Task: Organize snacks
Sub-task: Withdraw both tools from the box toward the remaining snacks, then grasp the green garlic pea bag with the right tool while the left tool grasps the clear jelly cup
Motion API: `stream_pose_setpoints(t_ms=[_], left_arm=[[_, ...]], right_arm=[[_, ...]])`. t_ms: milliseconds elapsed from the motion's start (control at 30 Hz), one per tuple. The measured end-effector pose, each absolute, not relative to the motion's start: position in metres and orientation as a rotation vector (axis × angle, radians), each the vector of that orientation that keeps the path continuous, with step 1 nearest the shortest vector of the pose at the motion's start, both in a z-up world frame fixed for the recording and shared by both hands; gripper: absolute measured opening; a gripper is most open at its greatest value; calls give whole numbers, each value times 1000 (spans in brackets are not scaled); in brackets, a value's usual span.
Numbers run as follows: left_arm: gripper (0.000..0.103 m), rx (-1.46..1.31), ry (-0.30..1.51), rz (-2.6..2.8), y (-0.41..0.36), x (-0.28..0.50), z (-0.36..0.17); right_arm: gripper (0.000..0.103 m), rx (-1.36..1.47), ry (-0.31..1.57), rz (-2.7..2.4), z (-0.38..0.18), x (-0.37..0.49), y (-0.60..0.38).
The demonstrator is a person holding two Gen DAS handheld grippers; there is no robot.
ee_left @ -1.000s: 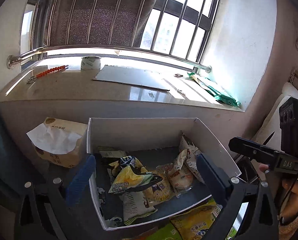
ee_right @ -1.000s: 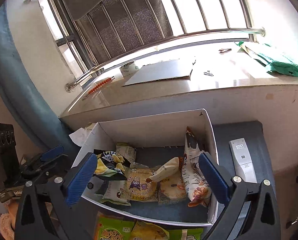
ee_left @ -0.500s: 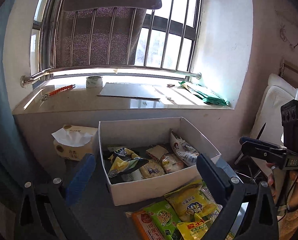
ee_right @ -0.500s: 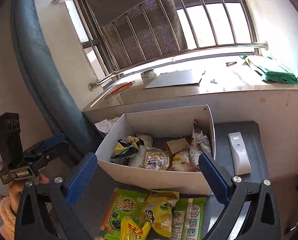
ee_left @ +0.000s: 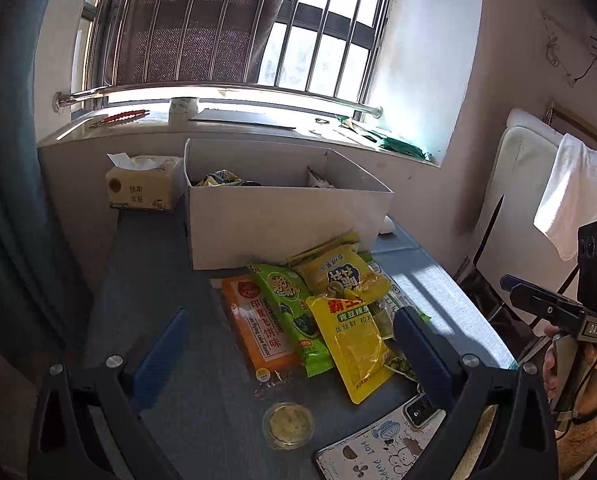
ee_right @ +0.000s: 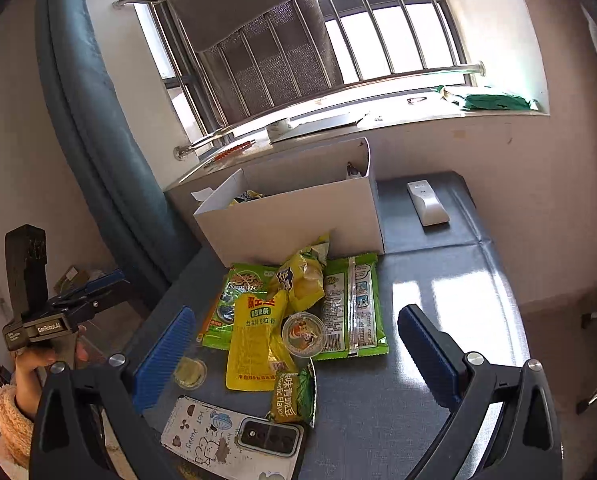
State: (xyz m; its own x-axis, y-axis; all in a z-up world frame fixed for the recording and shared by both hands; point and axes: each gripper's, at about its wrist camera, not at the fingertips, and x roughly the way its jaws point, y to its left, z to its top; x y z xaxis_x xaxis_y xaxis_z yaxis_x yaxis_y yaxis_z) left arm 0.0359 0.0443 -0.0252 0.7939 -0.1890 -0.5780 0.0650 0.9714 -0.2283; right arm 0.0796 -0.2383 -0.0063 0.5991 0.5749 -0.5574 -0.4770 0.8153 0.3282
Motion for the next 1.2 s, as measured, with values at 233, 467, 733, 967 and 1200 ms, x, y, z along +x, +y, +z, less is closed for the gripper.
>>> stream_pose_setpoints(t_ms=[233, 467, 733, 967, 1200], left_arm=[[103, -224, 716, -123, 33, 21, -59], [103, -235, 735, -111, 38, 21, -67], [103, -219, 777, -97, 42, 16, -81], [103, -180, 815, -95, 40, 13, -91], [103, -170, 849, -100, 36, 18, -99]], right_arm=[[103, 128, 835, 571, -51, 57, -248], [103, 23, 905, 605, -70, 65, -214], [103, -153, 945, 599, -88, 77, -177], [103, -220, 984, 581, -95, 86, -163], [39, -243, 983, 532, -95, 90, -164]])
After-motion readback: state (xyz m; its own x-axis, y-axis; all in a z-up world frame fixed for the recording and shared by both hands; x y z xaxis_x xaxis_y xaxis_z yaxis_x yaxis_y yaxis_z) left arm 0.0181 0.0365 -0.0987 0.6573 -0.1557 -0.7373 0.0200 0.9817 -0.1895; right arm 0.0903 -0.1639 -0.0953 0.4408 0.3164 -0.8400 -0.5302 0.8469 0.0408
